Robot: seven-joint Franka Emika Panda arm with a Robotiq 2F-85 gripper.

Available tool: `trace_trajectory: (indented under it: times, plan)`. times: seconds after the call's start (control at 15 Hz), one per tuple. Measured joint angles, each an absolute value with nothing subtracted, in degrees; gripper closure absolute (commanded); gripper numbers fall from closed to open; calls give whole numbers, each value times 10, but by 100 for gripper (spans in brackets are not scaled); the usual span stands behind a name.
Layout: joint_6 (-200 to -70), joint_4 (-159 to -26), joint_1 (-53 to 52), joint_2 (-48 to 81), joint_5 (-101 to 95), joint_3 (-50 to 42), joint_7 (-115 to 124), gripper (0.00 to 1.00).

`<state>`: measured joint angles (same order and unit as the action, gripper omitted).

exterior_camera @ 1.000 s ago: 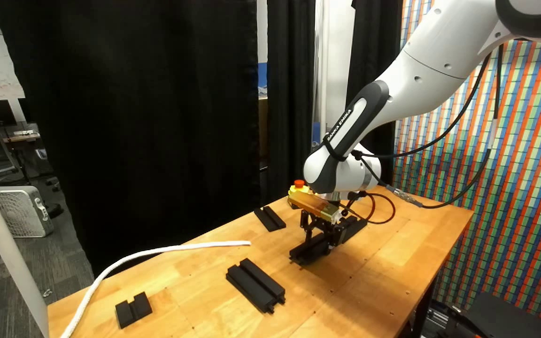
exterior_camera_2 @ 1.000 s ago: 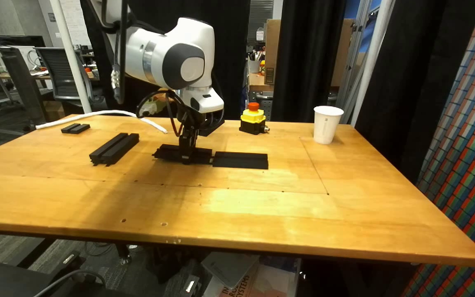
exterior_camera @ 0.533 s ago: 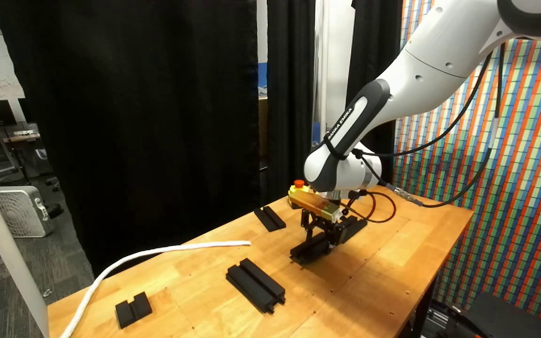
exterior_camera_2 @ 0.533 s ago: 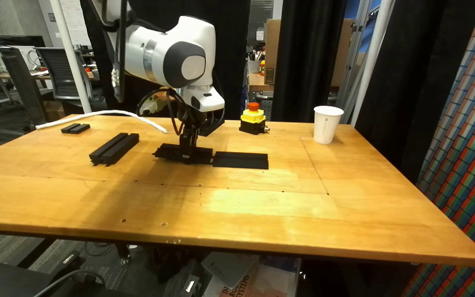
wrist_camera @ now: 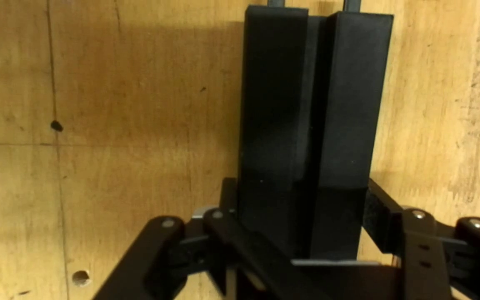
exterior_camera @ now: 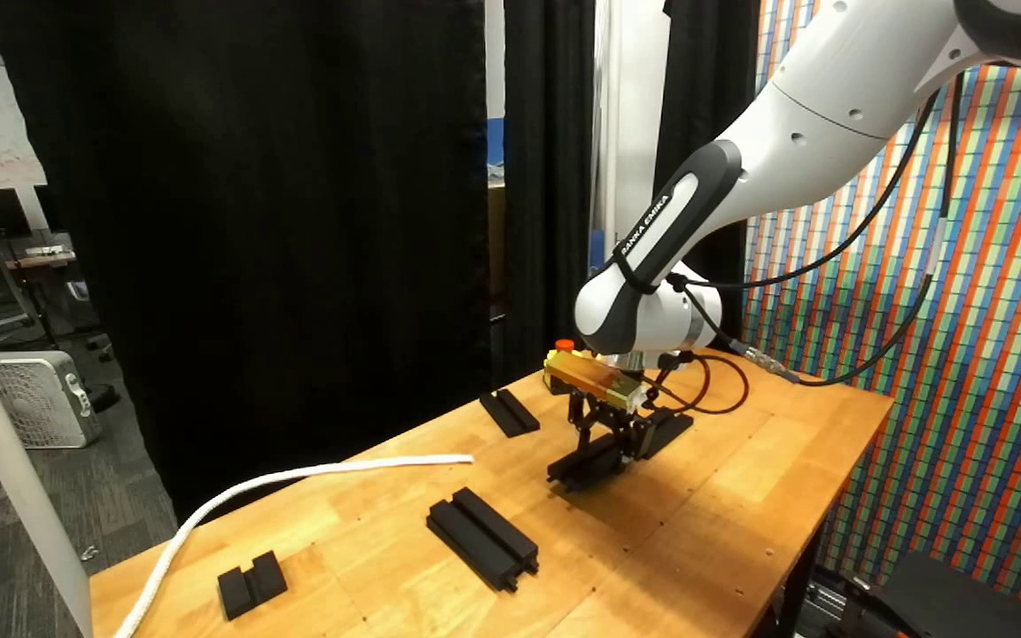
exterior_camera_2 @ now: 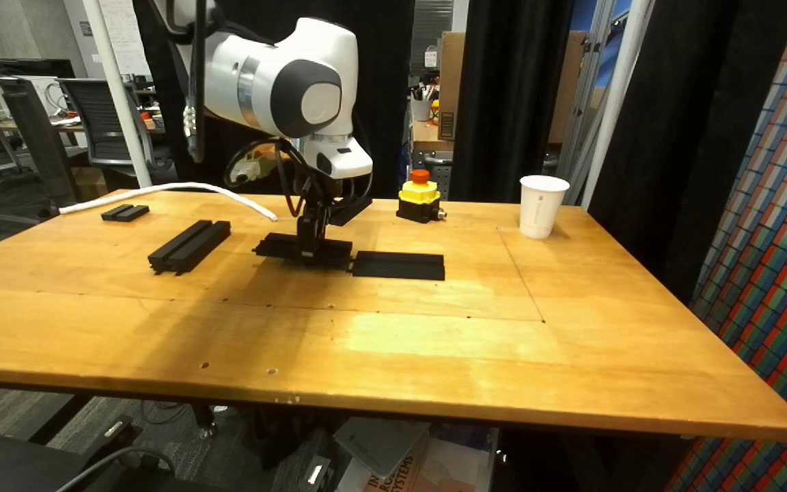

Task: Connect the four black objects together

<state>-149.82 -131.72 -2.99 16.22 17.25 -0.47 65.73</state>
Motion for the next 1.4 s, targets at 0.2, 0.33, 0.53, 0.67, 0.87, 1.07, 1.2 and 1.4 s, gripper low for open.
trace_trajectory:
  times: [0.2, 0.33, 0.53, 0.67, 0.87, 1.07, 1.2, 1.4]
  plan:
    - [-1494, -1317, -30, 162, 173, -6, 658, 53]
    - [-1489, -1317, -30, 162, 173, -8, 658, 53]
    - [-1486, -1317, -29, 162, 173, -11, 658, 53]
    - [-1484, -1317, -29, 163, 173, -14, 658, 53]
    - [-1478, -1317, -26, 163, 173, -15, 657, 53]
    - [-1476, -1317, -22, 165, 173, -15, 656, 53]
    - [-1476, -1316, -21, 168, 173, -15, 655, 53]
    - [-1476, -1310, -20, 173, 173, -15, 653, 53]
